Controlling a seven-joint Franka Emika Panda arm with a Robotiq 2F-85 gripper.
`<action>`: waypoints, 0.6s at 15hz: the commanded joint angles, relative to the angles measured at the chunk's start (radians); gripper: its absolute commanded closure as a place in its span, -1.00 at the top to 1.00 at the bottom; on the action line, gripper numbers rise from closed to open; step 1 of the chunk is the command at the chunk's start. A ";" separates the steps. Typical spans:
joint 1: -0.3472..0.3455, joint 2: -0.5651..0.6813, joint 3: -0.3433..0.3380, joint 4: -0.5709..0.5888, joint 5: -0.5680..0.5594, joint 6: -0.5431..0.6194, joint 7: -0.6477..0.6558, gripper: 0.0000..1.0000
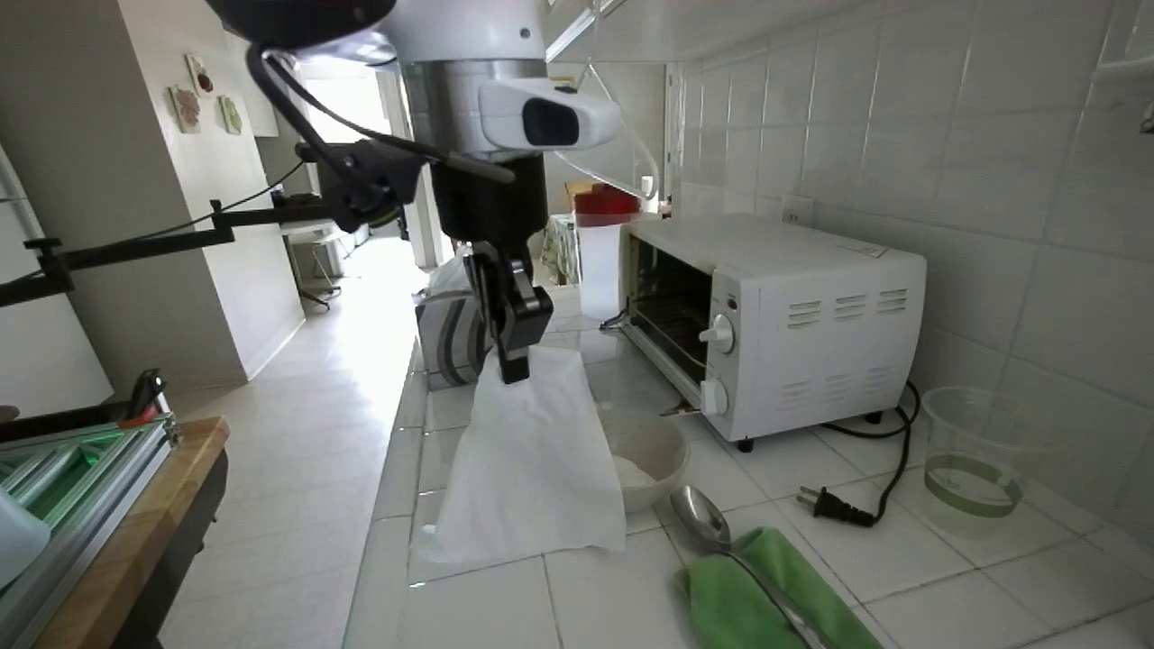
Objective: Use the paper towel to clean the top of the grill
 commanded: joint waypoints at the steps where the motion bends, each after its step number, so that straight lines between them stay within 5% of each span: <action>1: -0.121 0.016 0.127 0.000 0.088 0.016 -0.047 -1.00; 9: -0.230 0.030 0.215 0.030 0.057 -0.092 -0.009 -1.00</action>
